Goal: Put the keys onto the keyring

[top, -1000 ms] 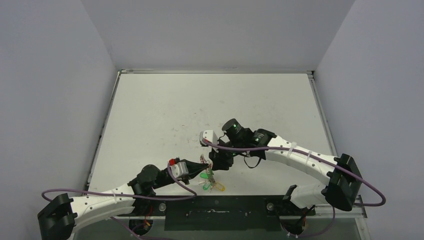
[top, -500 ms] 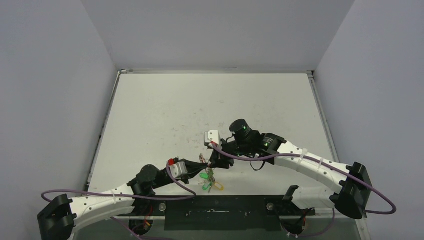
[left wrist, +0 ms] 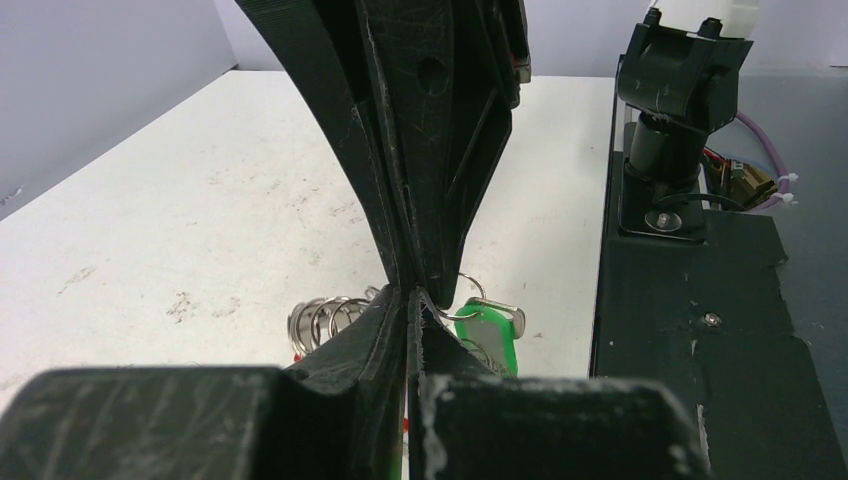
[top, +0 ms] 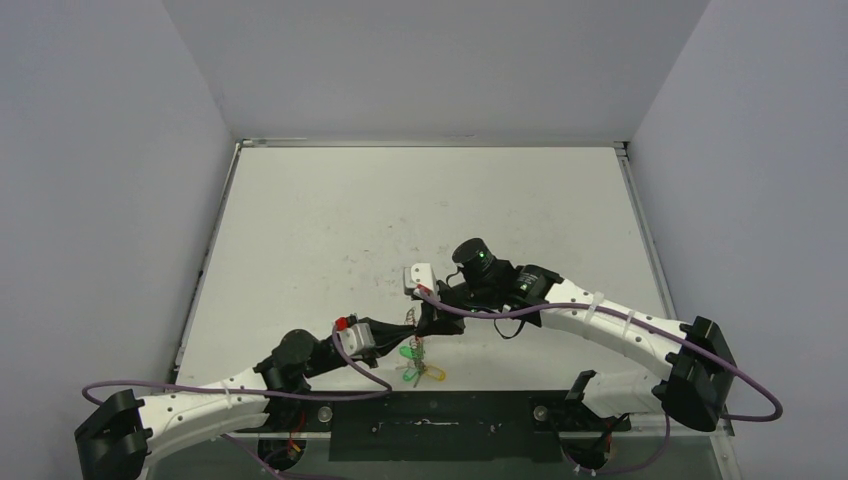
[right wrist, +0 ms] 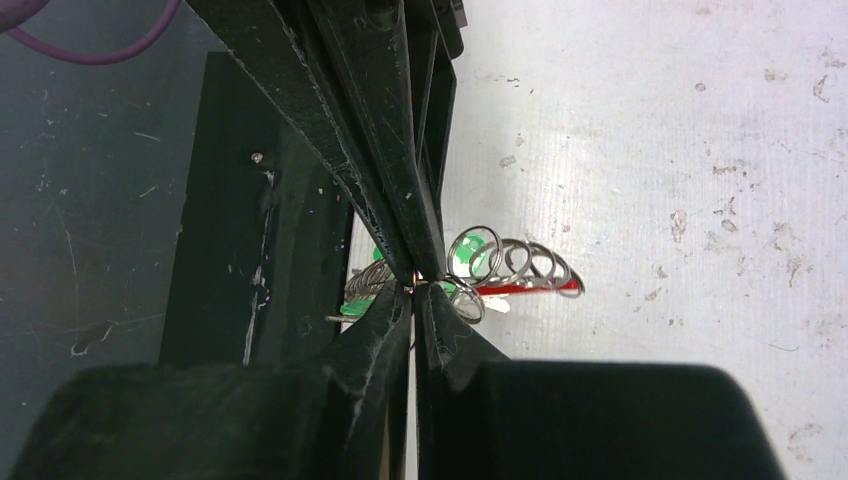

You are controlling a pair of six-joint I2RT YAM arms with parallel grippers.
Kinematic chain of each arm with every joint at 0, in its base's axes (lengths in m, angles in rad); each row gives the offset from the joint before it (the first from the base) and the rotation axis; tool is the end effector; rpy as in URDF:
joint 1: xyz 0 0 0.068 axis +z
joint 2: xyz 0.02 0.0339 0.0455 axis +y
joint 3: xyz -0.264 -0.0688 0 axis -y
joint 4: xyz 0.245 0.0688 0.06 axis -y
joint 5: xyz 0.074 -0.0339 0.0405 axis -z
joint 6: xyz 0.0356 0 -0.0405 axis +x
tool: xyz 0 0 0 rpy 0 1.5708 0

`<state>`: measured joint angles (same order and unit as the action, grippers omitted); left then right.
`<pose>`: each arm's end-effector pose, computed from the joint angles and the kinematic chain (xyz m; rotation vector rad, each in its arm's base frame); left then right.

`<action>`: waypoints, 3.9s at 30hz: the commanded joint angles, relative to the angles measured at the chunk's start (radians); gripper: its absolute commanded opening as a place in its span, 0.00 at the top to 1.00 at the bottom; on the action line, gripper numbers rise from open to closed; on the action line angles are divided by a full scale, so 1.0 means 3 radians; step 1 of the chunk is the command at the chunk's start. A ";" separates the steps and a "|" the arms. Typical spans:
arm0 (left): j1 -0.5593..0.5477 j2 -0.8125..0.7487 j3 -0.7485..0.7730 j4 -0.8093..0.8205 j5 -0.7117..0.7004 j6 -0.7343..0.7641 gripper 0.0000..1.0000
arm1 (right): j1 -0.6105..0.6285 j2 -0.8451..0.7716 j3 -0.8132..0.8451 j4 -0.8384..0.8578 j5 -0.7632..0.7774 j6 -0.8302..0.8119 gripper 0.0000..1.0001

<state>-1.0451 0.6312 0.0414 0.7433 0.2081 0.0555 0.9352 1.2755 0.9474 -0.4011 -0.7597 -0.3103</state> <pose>0.0696 -0.1346 0.1995 0.9282 1.1679 -0.9565 0.1399 0.2309 0.2774 -1.6751 1.6284 1.1901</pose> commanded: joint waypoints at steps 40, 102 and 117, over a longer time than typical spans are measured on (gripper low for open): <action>-0.0013 0.0498 0.0931 -0.0998 0.0240 0.0298 0.73 | 0.0069 0.0732 0.1377 -0.1681 0.0423 -0.0092 1.00; -0.0014 0.0479 0.0118 0.0756 0.0044 0.0185 1.00 | -0.0044 -0.0225 0.0570 -0.0588 0.0715 0.0777 0.52; -0.0013 0.0360 0.0115 0.0633 0.0007 0.0239 1.00 | -0.0035 -0.0473 0.0075 -0.0066 0.0864 0.1592 0.77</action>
<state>-1.0458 0.7628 0.0586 0.8684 0.2157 0.1177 0.9279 1.1213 0.9638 -0.4751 -0.5331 0.1223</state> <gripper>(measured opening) 0.009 0.284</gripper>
